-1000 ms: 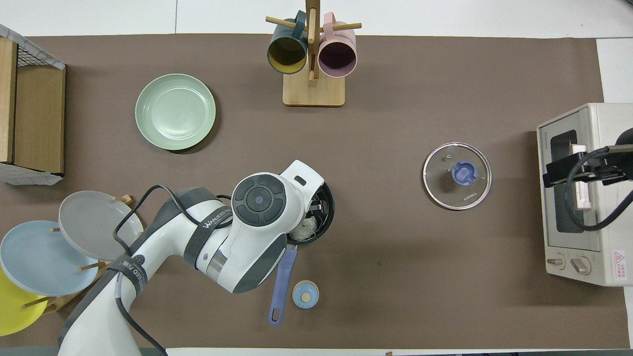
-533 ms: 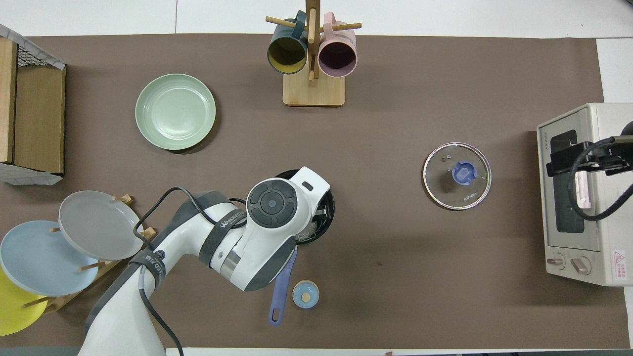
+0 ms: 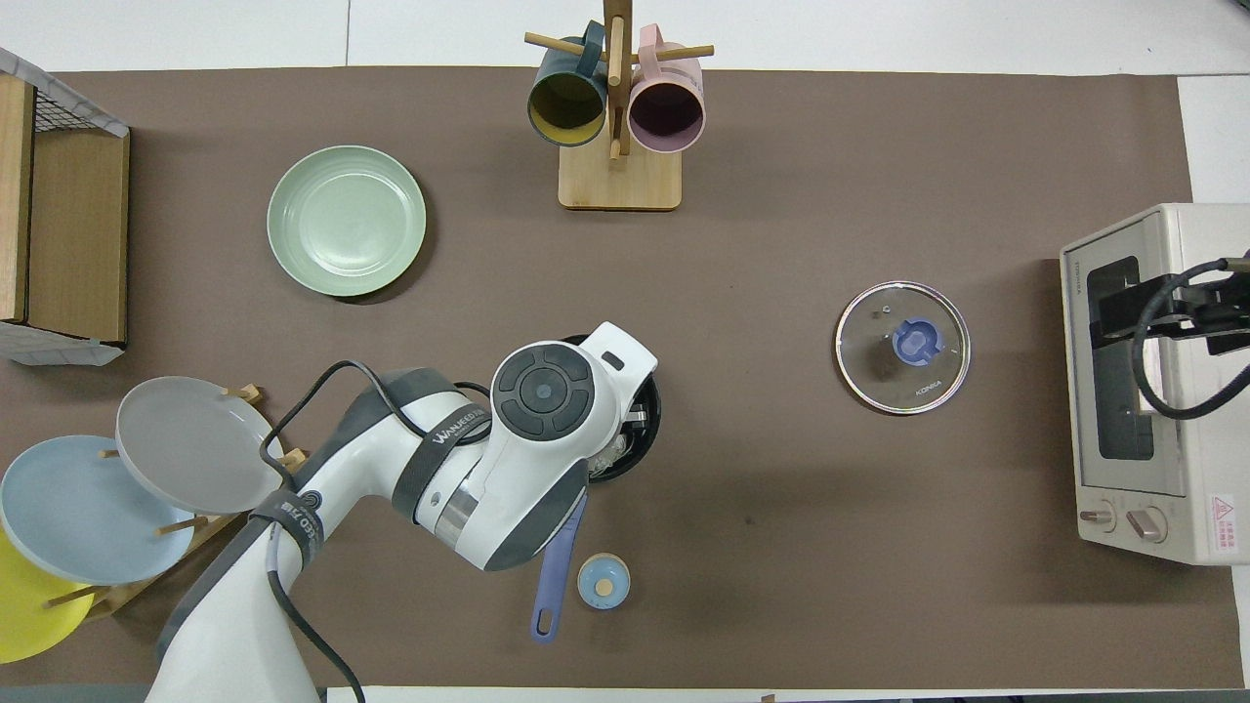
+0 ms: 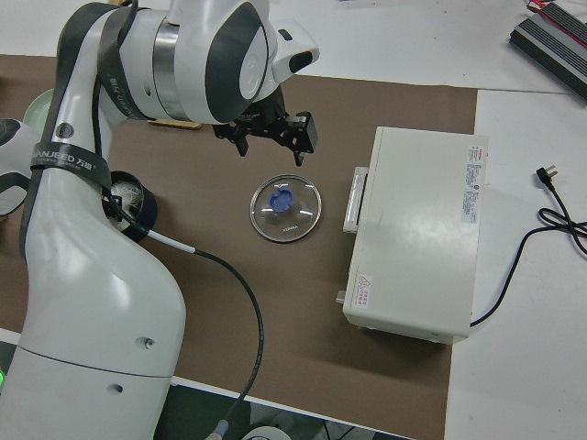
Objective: Transfer vermicelli from pot to plate
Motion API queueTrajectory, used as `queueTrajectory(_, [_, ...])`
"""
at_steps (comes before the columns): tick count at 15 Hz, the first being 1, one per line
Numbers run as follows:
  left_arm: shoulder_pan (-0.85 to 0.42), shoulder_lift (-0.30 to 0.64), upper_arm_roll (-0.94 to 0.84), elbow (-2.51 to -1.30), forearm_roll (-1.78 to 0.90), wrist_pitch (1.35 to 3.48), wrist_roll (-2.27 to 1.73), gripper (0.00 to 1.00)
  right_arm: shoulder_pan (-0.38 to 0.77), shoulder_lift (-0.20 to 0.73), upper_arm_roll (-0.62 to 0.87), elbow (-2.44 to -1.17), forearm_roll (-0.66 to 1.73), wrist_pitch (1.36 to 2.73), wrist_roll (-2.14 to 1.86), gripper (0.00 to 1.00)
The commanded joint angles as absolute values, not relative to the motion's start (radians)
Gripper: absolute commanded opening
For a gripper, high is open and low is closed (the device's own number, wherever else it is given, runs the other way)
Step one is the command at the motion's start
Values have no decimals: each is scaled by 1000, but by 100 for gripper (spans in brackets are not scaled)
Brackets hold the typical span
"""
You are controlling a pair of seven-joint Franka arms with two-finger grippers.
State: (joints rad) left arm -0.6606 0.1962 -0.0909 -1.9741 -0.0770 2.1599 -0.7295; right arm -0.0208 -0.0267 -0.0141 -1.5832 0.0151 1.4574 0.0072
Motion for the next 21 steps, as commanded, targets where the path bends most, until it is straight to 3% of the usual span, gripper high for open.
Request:
queueTrajectory(1, [-646, 140, -83, -1921, -107, 2045, -713, 0, -17, -20, -18, -1566, 14, 1460, -38, 100])
queueTrajectory(6, [-513, 118, -78, -1663, -152, 1706, -635, 0, -6, -25, -52, -1557, 18, 1470, -46, 100])
queueTrajectory(10, [-319, 136, -75, -1534, -167, 1634, -505, 0, -6, -28, -49, -1551, 20, 1470, -49, 100])
queueTrajectory(15, [-134, 190, -75, -1563, -167, 1753, -258, 0, -12, -40, -46, -1569, 26, 1465, -41, 100])
queueTrajectory(21, [-83, 287, -74, -1745, -164, 2101, -118, 0, -12, -44, -48, -1577, 26, 1459, -40, 100])
